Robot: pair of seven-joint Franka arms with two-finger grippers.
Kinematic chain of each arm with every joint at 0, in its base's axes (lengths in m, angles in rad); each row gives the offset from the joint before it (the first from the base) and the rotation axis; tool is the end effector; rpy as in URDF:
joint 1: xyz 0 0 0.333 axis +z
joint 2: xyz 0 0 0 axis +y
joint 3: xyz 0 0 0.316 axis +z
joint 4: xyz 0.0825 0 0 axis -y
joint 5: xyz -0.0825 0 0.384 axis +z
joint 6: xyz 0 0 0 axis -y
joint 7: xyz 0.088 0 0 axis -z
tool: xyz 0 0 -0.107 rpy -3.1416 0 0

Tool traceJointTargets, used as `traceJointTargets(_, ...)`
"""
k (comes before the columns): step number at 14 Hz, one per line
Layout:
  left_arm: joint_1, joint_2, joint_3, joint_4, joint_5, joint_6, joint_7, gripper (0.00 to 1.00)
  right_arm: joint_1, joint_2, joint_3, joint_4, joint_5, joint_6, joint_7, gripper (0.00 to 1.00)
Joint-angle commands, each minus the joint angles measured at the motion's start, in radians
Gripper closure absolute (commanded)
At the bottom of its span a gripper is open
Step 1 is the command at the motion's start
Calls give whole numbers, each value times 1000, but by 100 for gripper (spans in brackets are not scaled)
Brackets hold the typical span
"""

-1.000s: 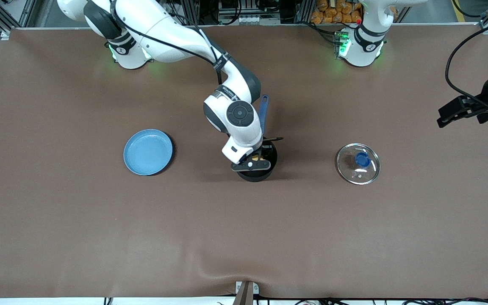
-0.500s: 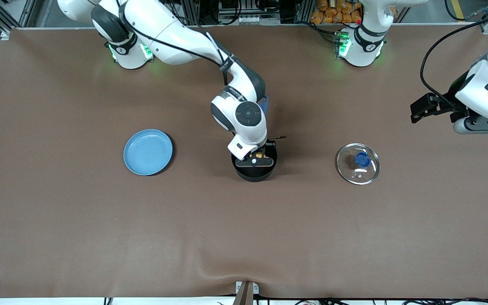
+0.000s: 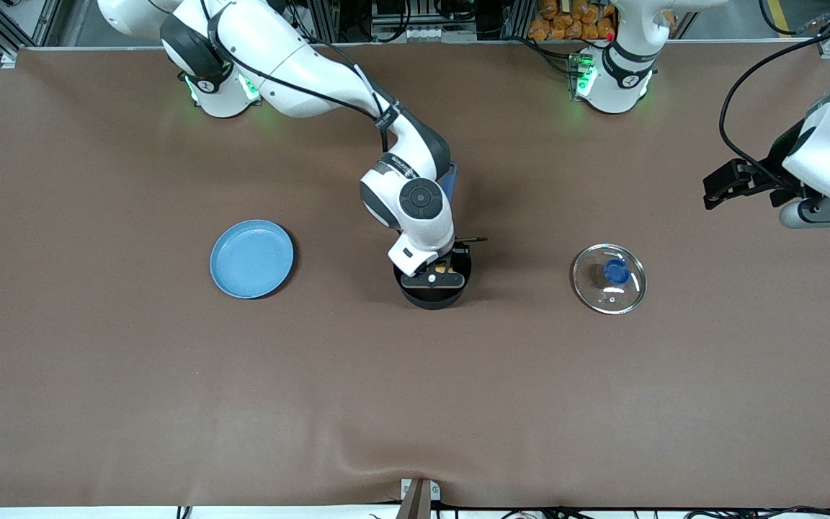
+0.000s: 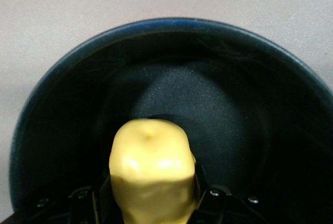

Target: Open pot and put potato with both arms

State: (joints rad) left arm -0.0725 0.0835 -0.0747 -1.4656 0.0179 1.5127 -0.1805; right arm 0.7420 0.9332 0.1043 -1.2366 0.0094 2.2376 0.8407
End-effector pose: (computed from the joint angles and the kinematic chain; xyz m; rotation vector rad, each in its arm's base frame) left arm 0.5690 -0.0804 0.6218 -3.1233 -0.0534 0.0528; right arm 0.5209 0.5564 0.2081 -3.0272 0.0681 0.0291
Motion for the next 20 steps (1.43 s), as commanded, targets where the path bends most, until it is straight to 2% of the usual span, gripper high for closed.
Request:
traceJointTargets(1, 3, -11, -2, -9, -15, -5, -11, 0, 5, 38, -3, 39, -23, 1, 26, 76)
traceJointTargets(2, 2, -11, -2, -9, -15, -5, -13, 0, 4, 36, -3, 39, -25, -3, 26, 50)
traceJointTargets(3, 5, -13, -4, -7, -16, -5, -11, 0, 5, 35, -6, 39, -29, -6, 28, 1)
traceJointTargets(6, -3, -10, -4, -7, -21, -5, -14, 0, -9, 22, -5, 40, -29, -22, 26, 0)
traceJointTargets(8, -3, -8, -4, -8, -22, -5, -14, 0, -18, 4, 0, 72, -25, -94, 26, 0)
traceJointTargets(11, -3, -8, -4, -9, -22, -5, -14, 0, -30, -8, 9, 179, 1, -261, 26, 0)
traceJointTargets(15, 0, -8, -4, -7, -22, -5, -14, 0, -55, -91, 6, 212, 44, -328, 26, 0)
traceJointTargets(18, 2, -8, -4, -9, -22, -5, -14, 0, -114, -154, 3, 270, 54, -446, 15, 0)
traceJointTargets(20, 3, -8, -4, -9, -22, -5, -14, 0, -189, -210, 5, 269, 54, -473, -24, 0)
